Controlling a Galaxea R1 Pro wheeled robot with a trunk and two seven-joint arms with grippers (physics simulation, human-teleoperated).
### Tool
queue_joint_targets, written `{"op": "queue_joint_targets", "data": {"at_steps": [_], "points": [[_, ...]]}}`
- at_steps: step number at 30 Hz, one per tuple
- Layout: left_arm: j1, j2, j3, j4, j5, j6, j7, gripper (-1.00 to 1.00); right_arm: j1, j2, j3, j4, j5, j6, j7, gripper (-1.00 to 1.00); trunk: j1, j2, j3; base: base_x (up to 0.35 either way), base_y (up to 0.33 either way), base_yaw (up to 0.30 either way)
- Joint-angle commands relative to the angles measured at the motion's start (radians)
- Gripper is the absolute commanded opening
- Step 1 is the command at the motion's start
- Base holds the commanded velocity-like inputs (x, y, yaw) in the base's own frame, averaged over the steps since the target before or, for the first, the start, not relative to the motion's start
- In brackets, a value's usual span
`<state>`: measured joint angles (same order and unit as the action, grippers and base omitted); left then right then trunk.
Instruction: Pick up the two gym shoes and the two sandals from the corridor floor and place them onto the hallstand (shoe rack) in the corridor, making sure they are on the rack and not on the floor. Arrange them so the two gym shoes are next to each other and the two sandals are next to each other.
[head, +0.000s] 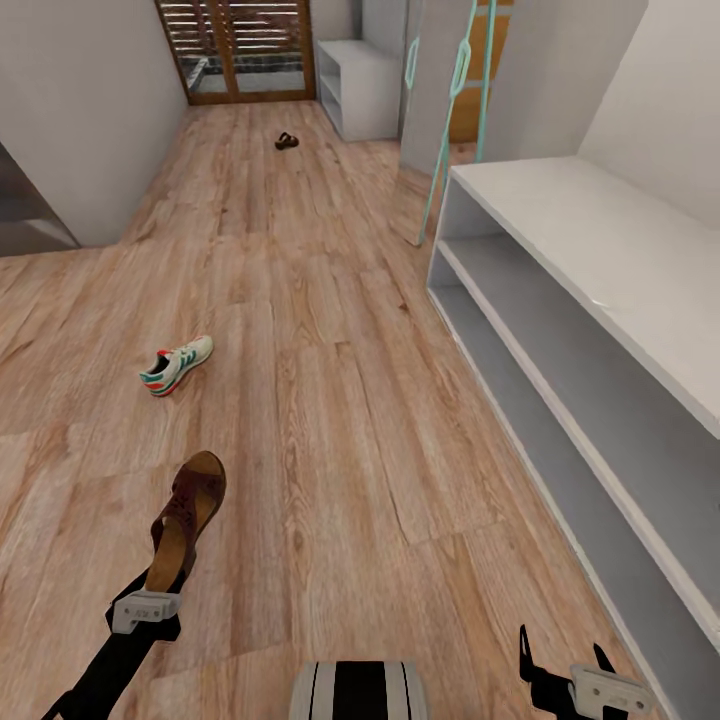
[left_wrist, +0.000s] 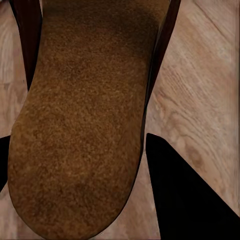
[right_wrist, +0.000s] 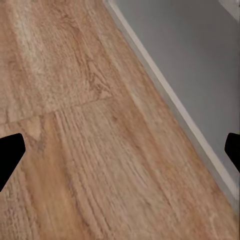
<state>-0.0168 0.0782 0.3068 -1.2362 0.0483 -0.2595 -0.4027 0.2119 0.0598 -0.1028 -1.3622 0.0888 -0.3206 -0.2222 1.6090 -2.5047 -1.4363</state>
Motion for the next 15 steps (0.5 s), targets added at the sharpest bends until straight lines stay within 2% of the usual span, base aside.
{"op": "queue_joint_targets", "data": {"at_steps": [1, 7, 15], "points": [[0.000, 0.000, 0.000, 0.000, -0.002, -0.001, 0.001, -1.00, 0.000, 0.000, 0.000, 0.000, 0.000, 0.000, 0.000, 1.00, 0.000, 0.000, 0.000, 0.216, -0.216, 0.000], [0.000, 0.000, 0.001, 0.000, -0.001, -0.001, 0.001, -1.00, 0.000, 0.000, 0.000, 0.000, 0.000, 0.000, 0.000, 1.00, 0.000, 0.000, 0.000, 0.227, -0.190, 0.000], [0.000, 0.000, 0.001, 0.010, -0.001, -0.017, 0.001, -1.00, 0.000, 0.001, 0.000, 0.000, 0.000, 0.000, -0.003, 1.00, 0.000, 0.000, 0.000, 0.150, -0.044, 0.042]]}}
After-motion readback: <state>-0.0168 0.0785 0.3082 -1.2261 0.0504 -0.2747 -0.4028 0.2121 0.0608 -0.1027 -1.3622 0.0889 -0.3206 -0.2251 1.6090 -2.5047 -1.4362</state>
